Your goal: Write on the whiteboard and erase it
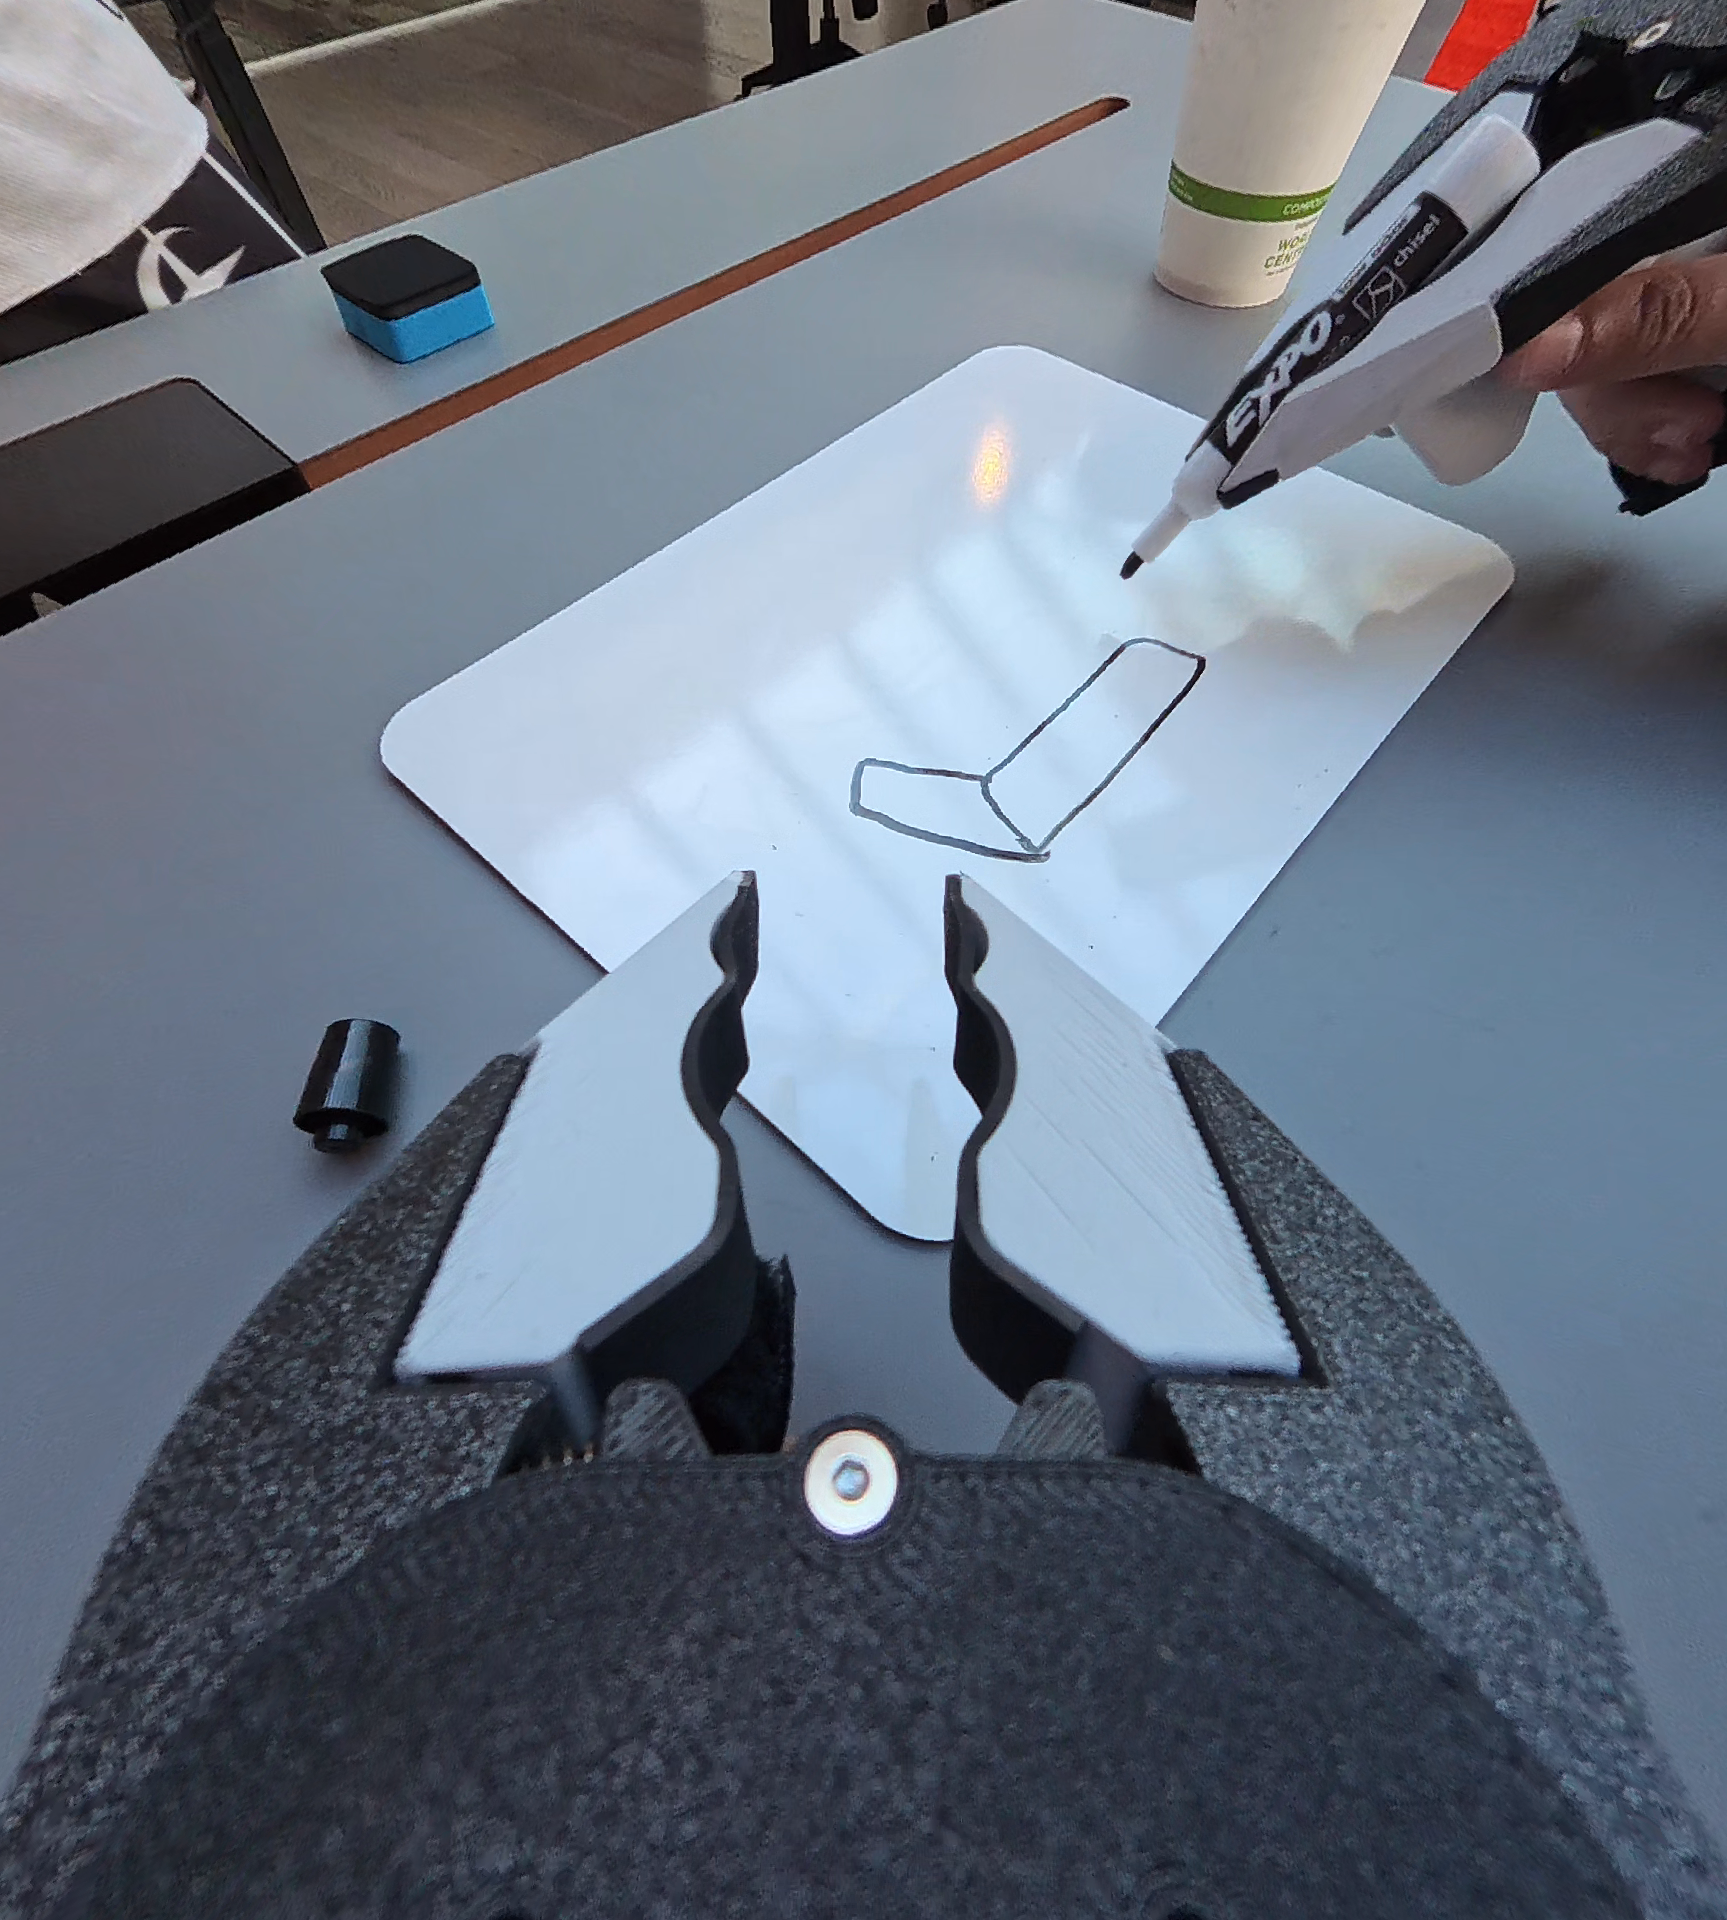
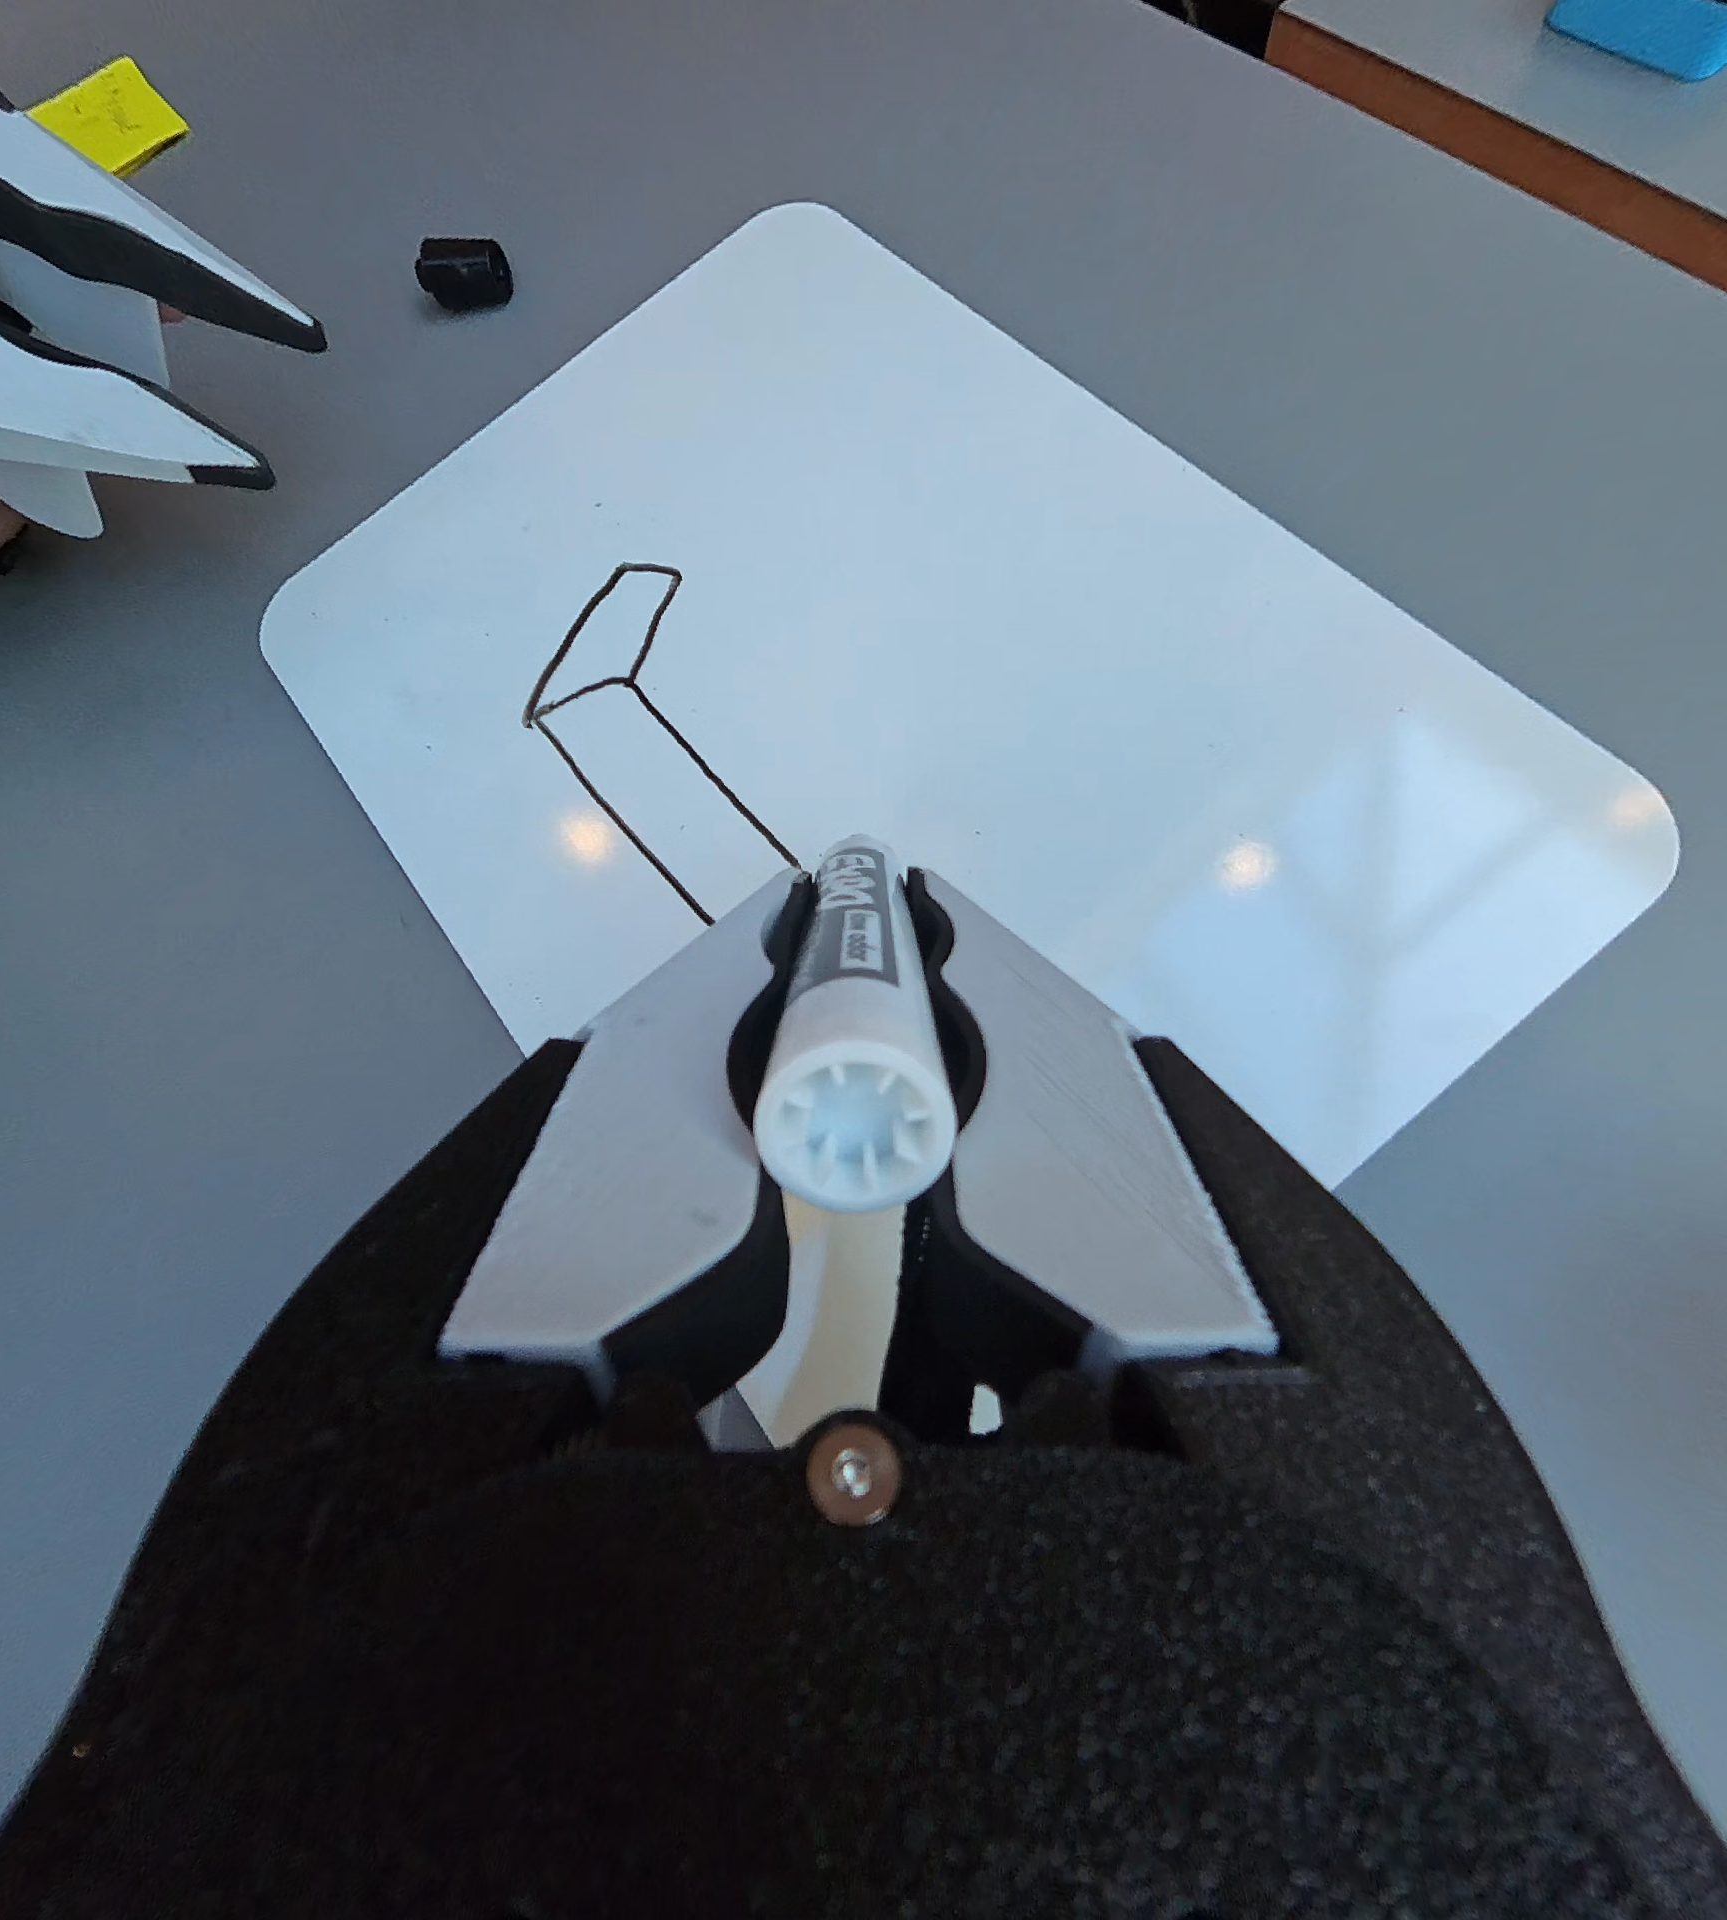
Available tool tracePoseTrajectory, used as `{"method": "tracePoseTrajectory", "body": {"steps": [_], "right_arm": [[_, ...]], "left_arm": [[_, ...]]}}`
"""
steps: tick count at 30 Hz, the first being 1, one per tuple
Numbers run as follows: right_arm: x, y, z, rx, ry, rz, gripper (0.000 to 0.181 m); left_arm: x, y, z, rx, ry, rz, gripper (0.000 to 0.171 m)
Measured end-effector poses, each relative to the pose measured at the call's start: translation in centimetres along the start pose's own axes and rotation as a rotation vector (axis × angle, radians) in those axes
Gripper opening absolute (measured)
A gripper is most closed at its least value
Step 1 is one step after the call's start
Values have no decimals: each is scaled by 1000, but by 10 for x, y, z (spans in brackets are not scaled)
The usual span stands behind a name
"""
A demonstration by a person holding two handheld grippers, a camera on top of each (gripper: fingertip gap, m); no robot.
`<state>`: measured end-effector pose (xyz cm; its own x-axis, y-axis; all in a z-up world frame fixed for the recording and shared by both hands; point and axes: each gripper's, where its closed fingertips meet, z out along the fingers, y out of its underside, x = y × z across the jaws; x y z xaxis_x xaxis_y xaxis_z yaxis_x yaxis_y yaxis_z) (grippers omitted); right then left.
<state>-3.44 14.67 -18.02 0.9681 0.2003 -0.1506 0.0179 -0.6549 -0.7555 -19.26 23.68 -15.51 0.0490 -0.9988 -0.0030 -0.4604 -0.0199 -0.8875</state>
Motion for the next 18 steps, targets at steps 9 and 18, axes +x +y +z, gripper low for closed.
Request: {"method": "tracePoseTrajectory", "body": {"steps": [9,18], "right_arm": [[-3,5,6,-43,38,-54,18],[-16,3,11,-67,56,-126,18]], "left_arm": [[-3,4,3,-17,-10,-2,36],[-2,3,3,-16,-22,17,36]]}}
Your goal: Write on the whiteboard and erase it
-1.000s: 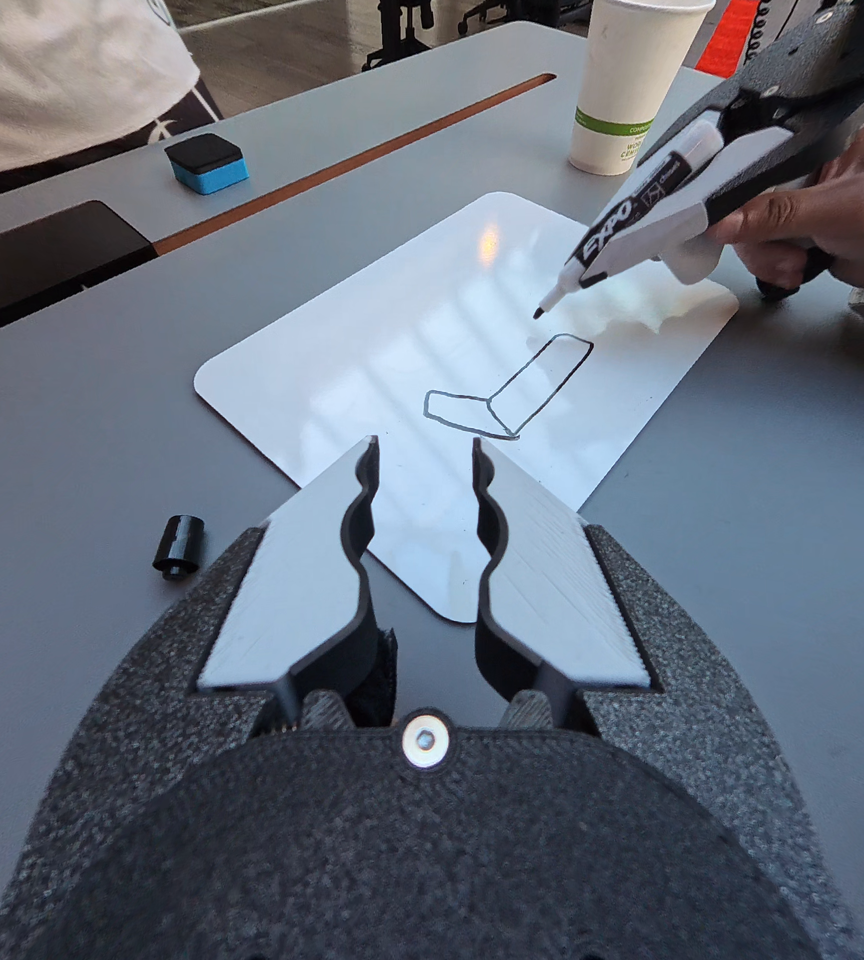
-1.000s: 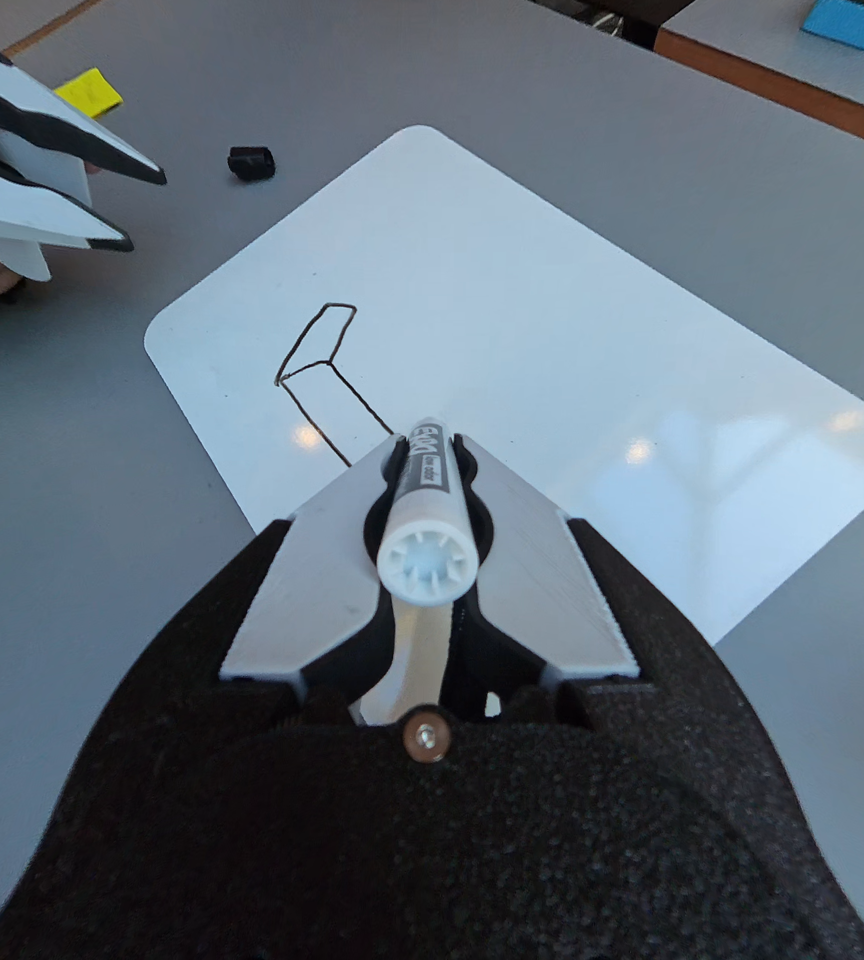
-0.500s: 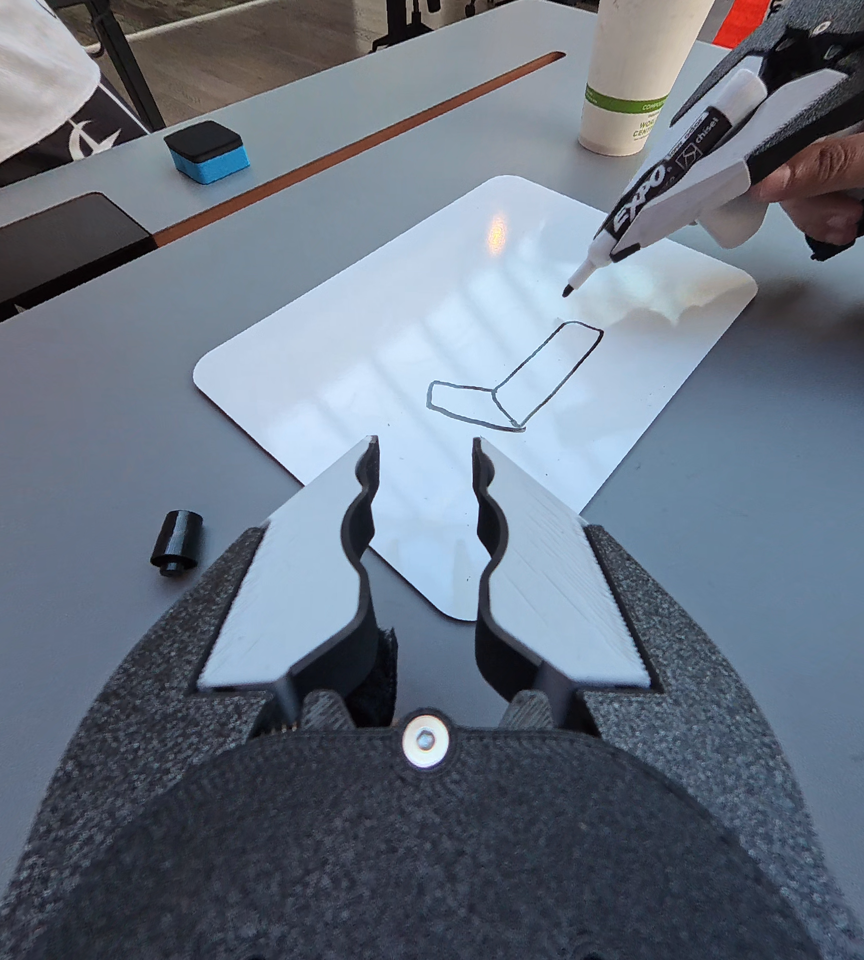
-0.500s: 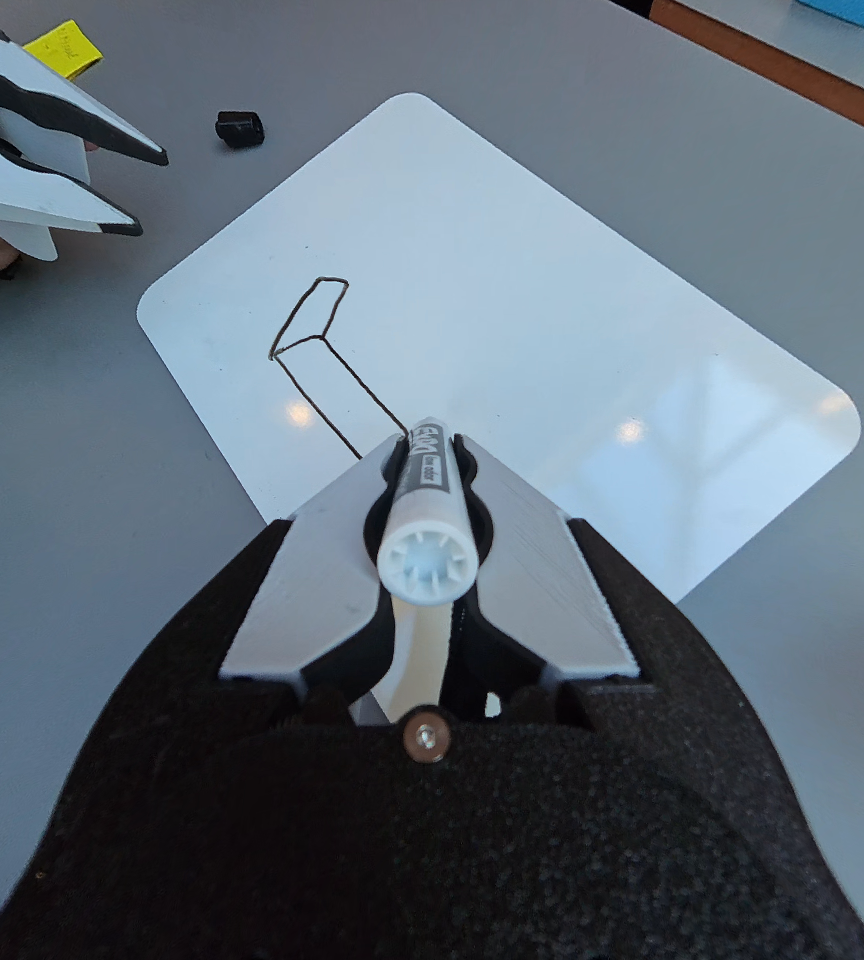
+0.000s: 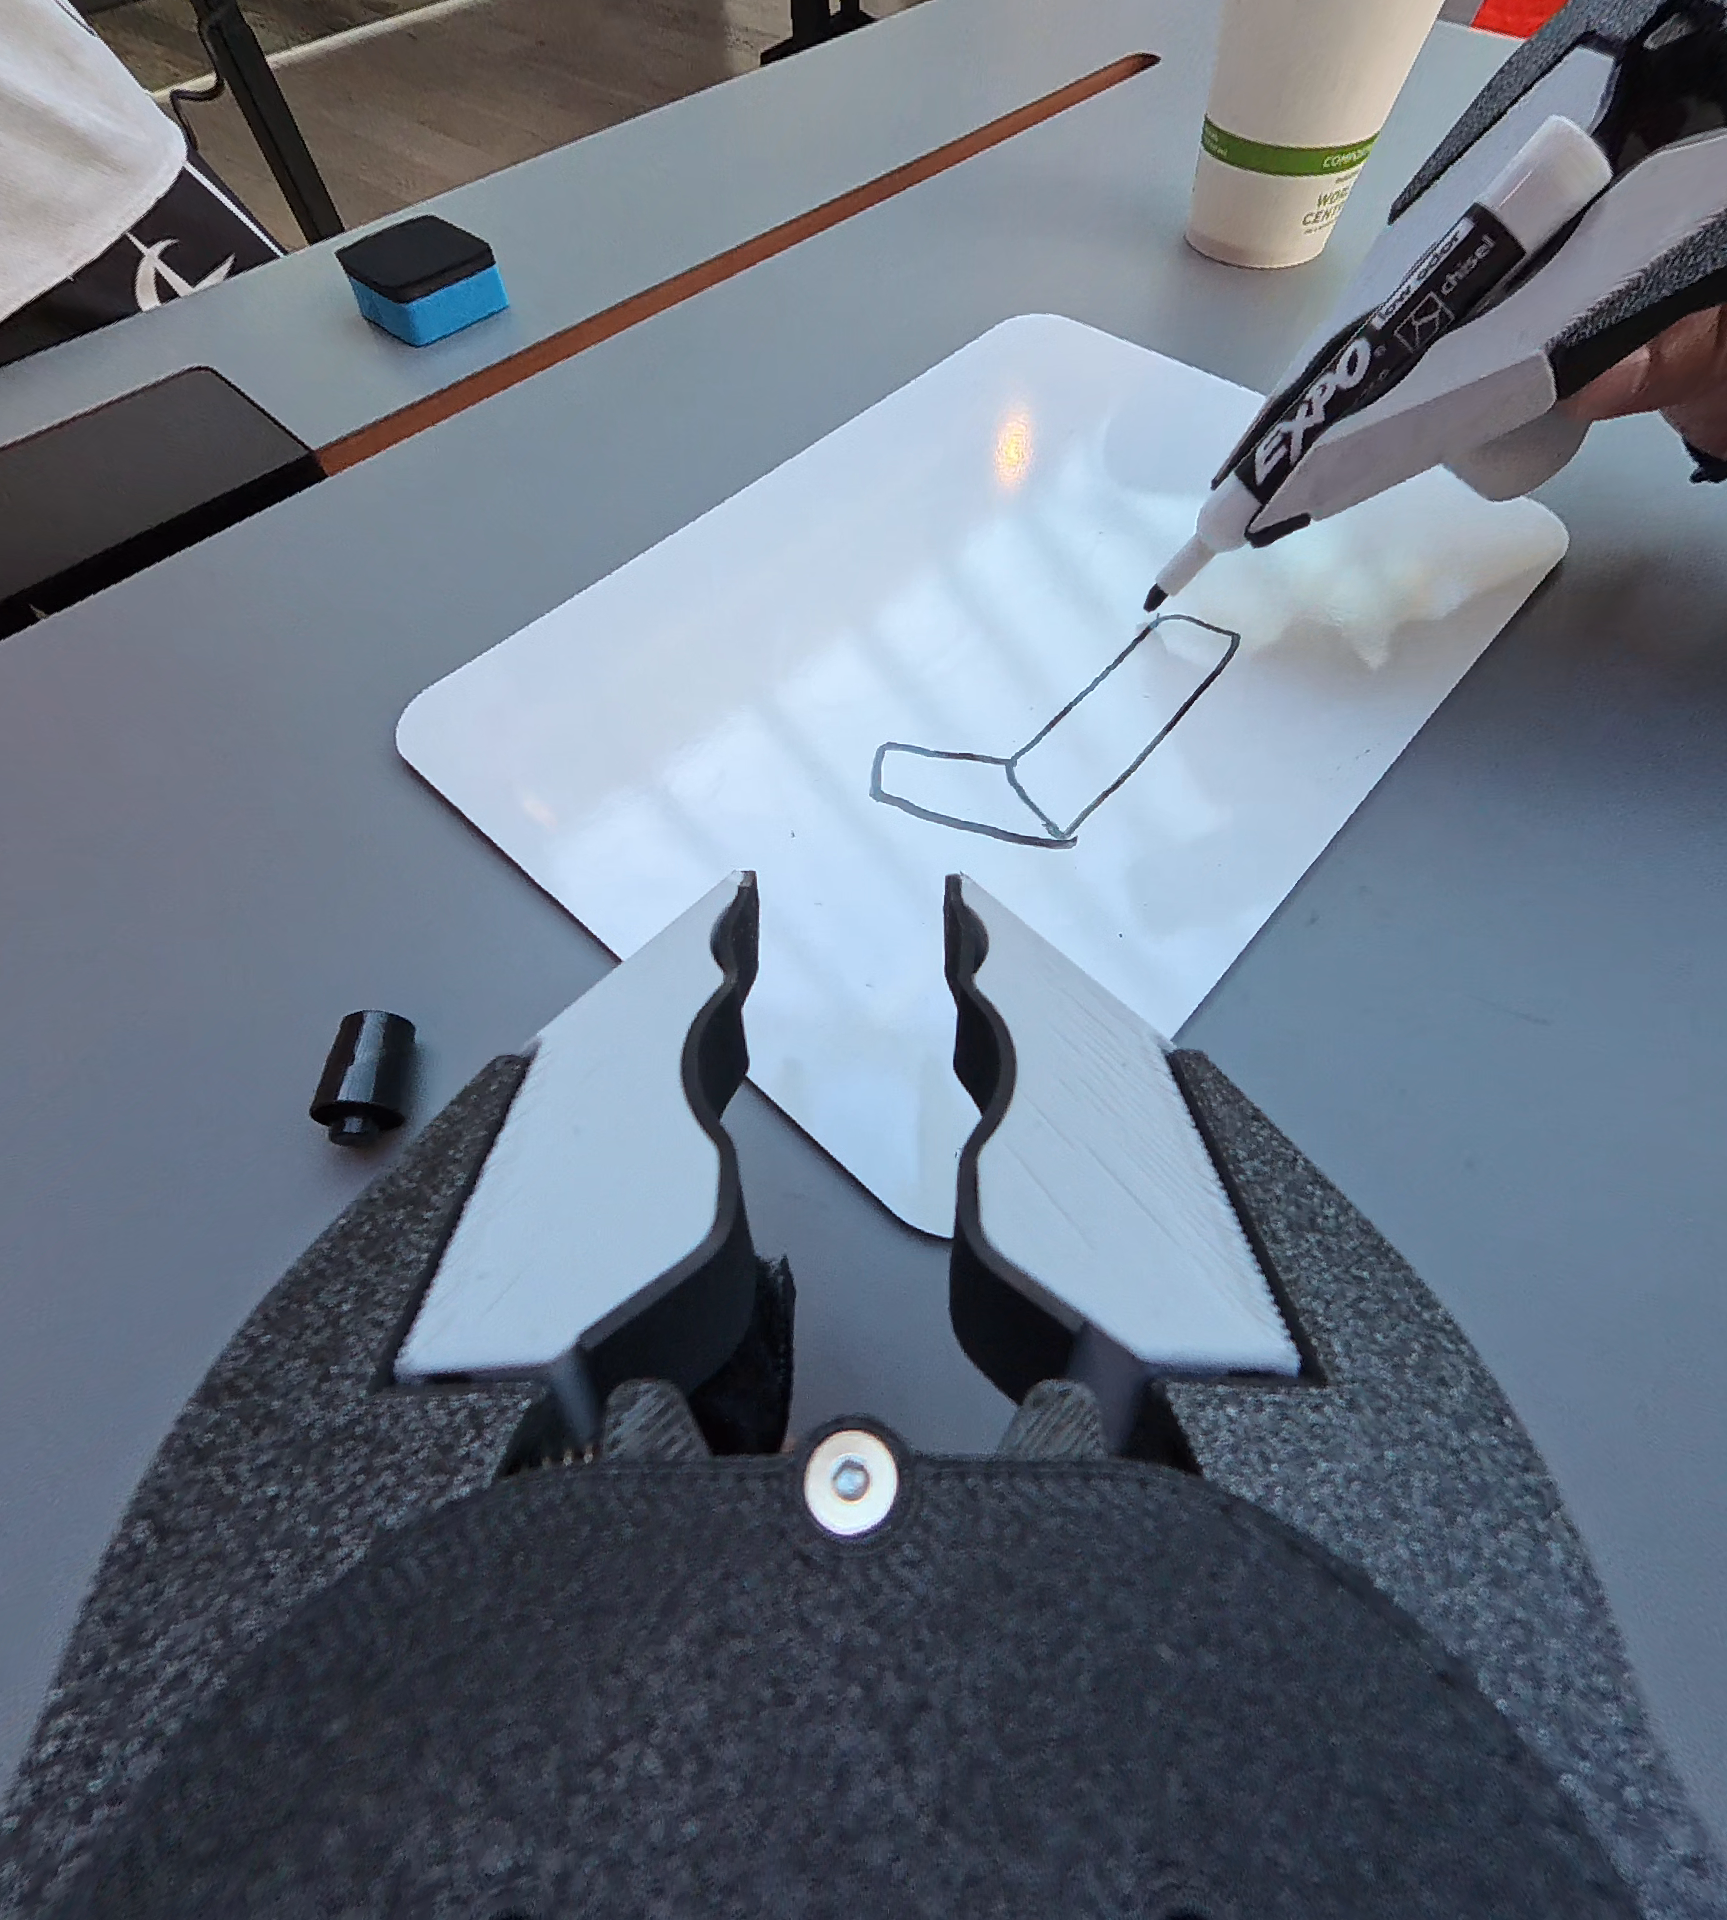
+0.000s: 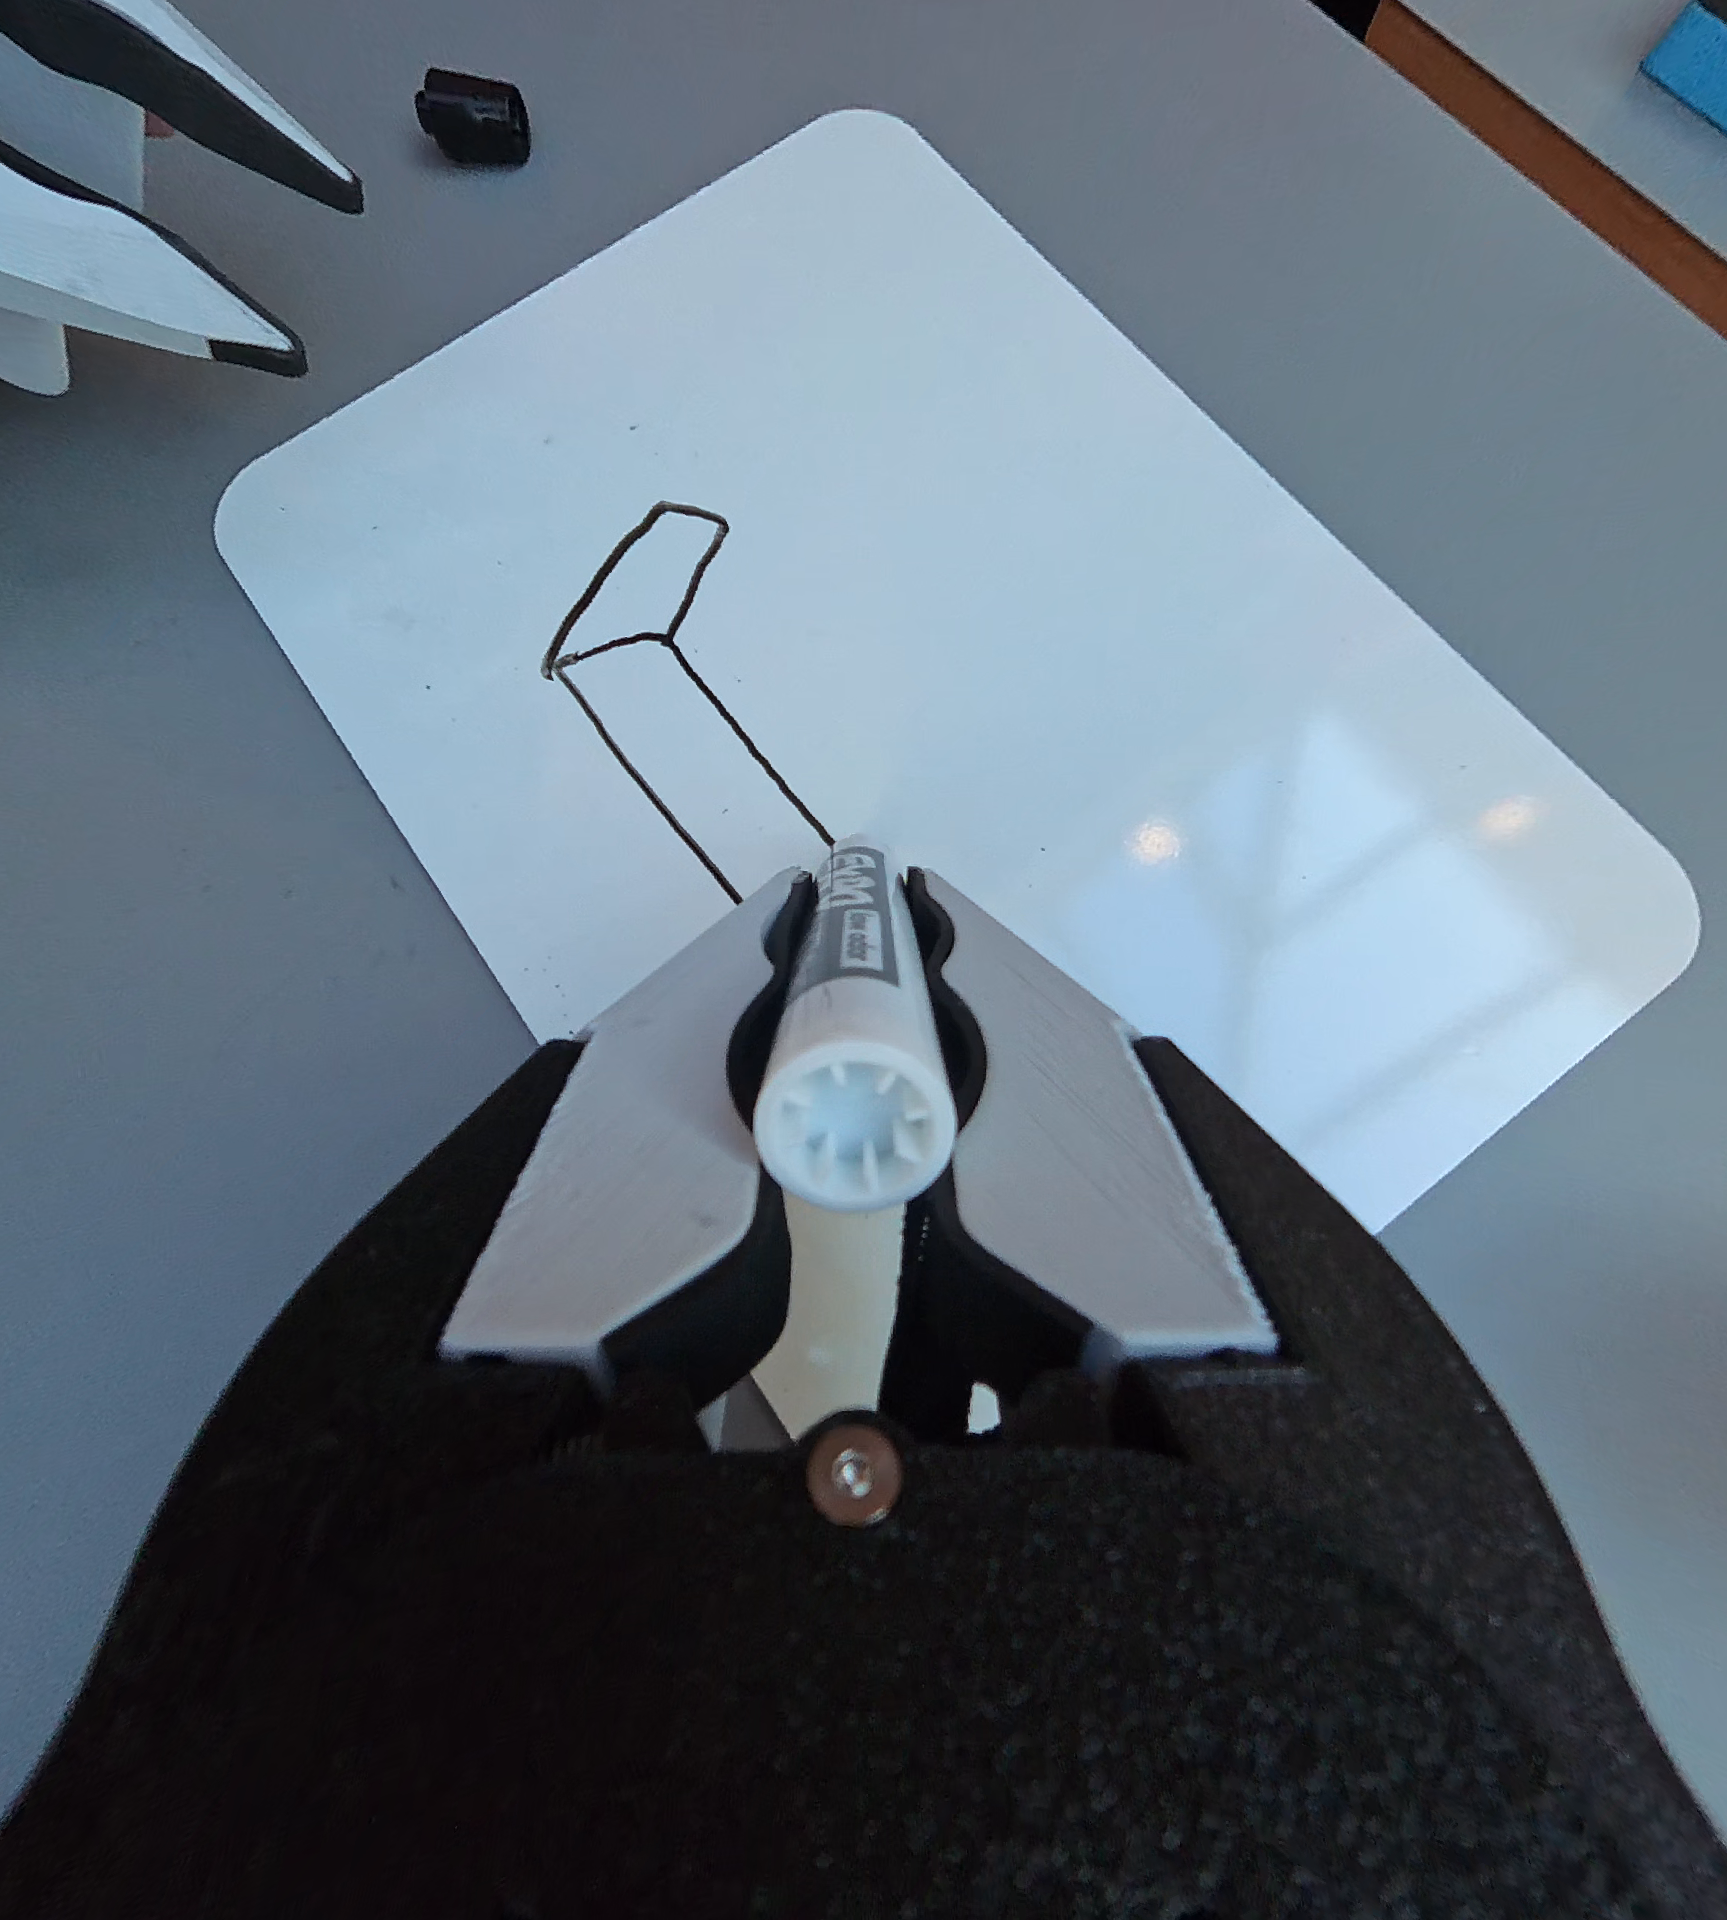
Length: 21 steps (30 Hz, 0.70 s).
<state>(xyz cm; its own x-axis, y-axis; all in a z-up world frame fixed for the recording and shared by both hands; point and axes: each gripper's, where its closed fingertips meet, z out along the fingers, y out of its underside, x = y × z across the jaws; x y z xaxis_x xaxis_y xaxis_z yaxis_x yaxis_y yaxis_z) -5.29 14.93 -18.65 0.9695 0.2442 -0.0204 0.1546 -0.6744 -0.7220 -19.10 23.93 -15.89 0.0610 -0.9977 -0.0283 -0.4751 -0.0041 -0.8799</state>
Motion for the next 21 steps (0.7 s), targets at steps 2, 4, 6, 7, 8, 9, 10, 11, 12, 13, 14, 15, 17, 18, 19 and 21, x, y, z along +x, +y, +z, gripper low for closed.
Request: {"method": "tracePoseTrajectory", "body": {"steps": [2,4,6,7,8,9,10,11,12,13,14,15,17,18,19,21], "right_arm": [[1,0,-1,-3,12,7,18],[1,-5,-6,12,34,18,18],[0,-13,-16,47,93,58,18],[0,-15,-23,63,140,79,18],[-2,-15,-27,76,180,111,18],[-8,-15,-28,96,195,156,18],[-17,-16,-26,123,188,200,18],[-23,-15,-23,143,192,225,18],[-25,-14,-20,149,212,232,18],[-26,-11,-17,133,222,231,18],[-23,-7,-16,108,231,221,18],[-15,-5,-19,91,262,209,18],[-3,-5,-27,70,256,204,18],[-2,-2,-26,38,220,223,18],[-1,3,-24,-7,194,232,18],[2,7,-20,-51,194,221,18]], "left_arm": [[-2,2,1,-7,-3,-7,36],[-4,4,2,-14,1,-20,36],[-6,3,2,-12,-3,-26,36],[-7,3,1,-8,-11,-25,36],[-9,2,1,-7,-18,-21,36],[-10,1,0,-4,-20,-20,36],[-11,0,-1,1,-19,-24,36],[-10,-1,-1,3,-12,-33,36],[-9,-2,-2,6,0,-44,36],[-7,-3,-2,8,14,-55,36],[-6,-4,-3,10,24,-61,36],[-5,-4,-3,12,29,-63,36],[-4,-4,-3,9,28,-53,36],[-3,-3,-2,6,29,-47,36],[-1,-2,-2,4,33,-44,36],[1,-1,-1,-3,43,-39,36]]}}
